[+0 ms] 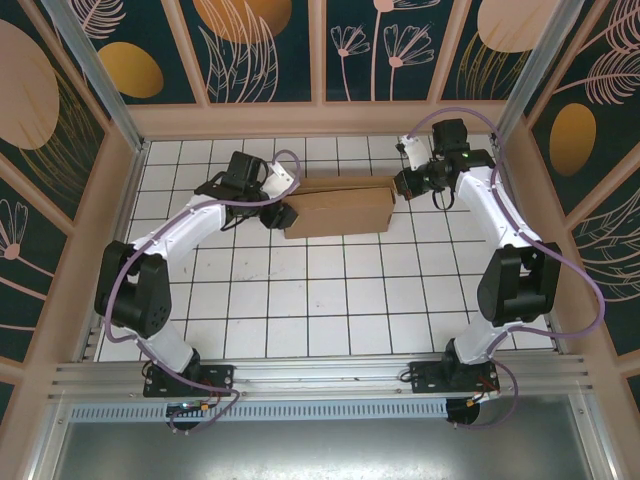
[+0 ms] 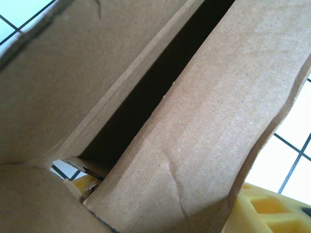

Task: Fold the paper box

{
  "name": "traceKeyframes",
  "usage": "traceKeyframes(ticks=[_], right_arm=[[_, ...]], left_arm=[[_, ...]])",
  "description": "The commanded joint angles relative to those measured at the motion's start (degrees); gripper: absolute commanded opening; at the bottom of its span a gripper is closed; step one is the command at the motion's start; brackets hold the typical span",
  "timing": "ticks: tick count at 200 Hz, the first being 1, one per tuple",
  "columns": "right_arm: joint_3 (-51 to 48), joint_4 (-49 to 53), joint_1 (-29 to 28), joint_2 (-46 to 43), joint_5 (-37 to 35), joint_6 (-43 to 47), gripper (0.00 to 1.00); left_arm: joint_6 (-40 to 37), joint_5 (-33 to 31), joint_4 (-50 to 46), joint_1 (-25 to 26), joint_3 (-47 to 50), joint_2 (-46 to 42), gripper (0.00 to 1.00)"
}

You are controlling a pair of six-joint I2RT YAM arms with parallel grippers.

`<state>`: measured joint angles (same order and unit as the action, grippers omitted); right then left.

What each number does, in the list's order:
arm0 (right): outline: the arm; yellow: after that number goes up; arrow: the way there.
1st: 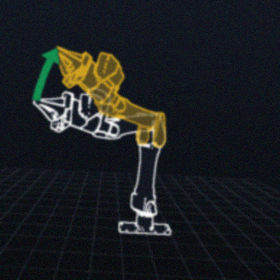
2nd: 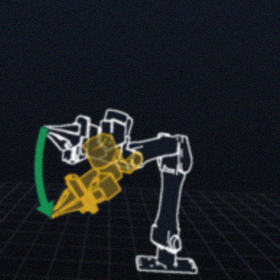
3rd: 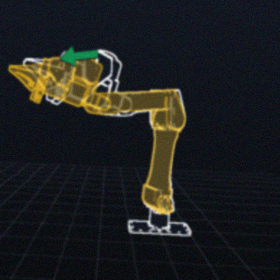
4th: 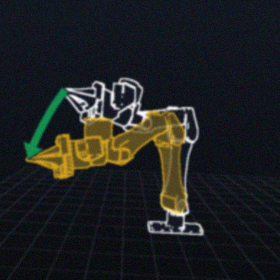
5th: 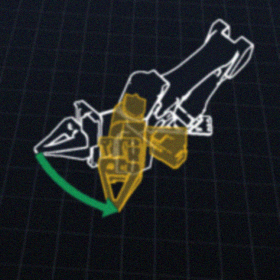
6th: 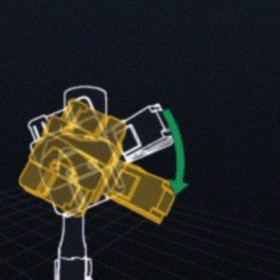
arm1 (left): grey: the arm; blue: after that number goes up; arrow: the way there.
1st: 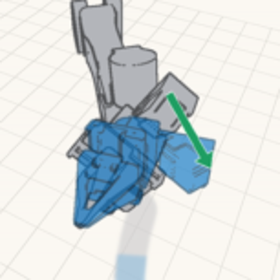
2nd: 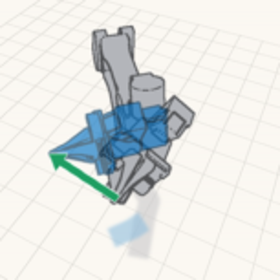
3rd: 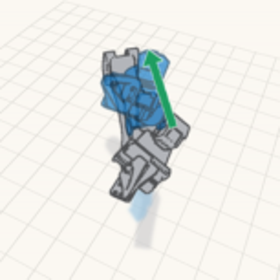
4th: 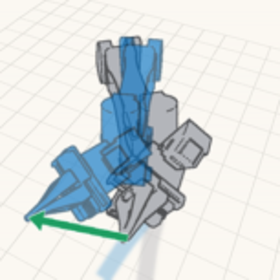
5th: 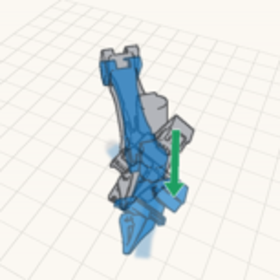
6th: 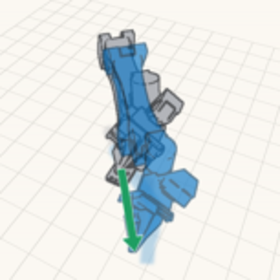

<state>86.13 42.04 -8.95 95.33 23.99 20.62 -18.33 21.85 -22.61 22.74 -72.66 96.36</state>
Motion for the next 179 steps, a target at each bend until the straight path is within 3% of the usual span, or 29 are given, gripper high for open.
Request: traceKeyframes(ticks=[1, 68, 90, 126, 179], right_arm=[[0.4, -0.2, -1.6, -1.3, 2.3, 1.8, 0.0], [4.6, 3.2, -4.5, 1.0, -6.4, -1.3, 0.0], [8.9, 6.2, -5.2, 3.7, -9.9, -6.5, 0.0], [18.3, 13.0, -5.3, 9.8, -10.6, -15.0, 0.0], [19.7, 13.9, -5.2, 10.8, -11.0, -23.4, 0.0]], left_arm=[[0.2, 3.4, 0.2, 0.3, -2.1, 1.5, 0.5], [-3.1, 0.8, -3.2, 0.2, -4.8, 6.3, 0.49], [-4.0, -1.6, -4.0, 0.2, -5.0, 7.2, 0.5], [-4.4, -1.8, -3.6, 0.2, -4.9, 7.6, 0.52], [-2.5, -0.8, -1.9, 0.2, -5.0, 8.3, 0.51]])
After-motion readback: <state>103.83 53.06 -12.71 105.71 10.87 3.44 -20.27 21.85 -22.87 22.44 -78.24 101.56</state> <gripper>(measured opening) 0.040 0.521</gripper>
